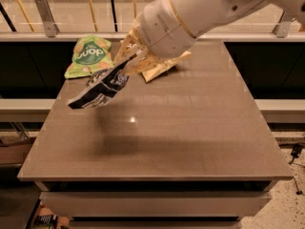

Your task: Move blue chip bag near brown chip bag

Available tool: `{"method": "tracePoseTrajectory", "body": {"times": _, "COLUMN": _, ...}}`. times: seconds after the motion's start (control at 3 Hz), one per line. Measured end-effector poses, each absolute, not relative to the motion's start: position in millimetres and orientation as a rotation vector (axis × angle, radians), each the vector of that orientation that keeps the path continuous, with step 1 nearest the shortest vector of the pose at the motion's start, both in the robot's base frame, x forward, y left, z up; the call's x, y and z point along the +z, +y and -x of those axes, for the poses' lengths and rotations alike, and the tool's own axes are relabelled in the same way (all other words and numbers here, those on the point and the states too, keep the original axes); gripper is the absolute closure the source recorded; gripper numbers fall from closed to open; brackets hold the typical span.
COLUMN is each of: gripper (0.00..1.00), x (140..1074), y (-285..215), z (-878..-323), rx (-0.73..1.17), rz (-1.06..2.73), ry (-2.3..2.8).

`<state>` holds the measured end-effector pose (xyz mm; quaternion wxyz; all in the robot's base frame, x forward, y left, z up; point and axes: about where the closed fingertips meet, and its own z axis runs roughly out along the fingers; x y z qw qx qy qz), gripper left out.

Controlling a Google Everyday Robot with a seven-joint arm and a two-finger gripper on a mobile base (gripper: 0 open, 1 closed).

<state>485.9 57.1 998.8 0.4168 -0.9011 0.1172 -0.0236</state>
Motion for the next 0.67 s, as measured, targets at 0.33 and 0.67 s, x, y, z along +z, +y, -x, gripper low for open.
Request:
{"method": "tracePoseTrajectory", "body": {"times": 0.33, "gripper": 1.00, "x": 1030, "y": 36, "z": -500, "rx": -0.138, "rz": 2.257, "ry": 0.302}}
{"method": "tracePoseTrajectory", "body": {"times": 0.67, "gripper": 1.00, "x": 1051, "y": 11, "z": -507, "rx": -0.243, "rz": 2.233, "ry": 0.323}}
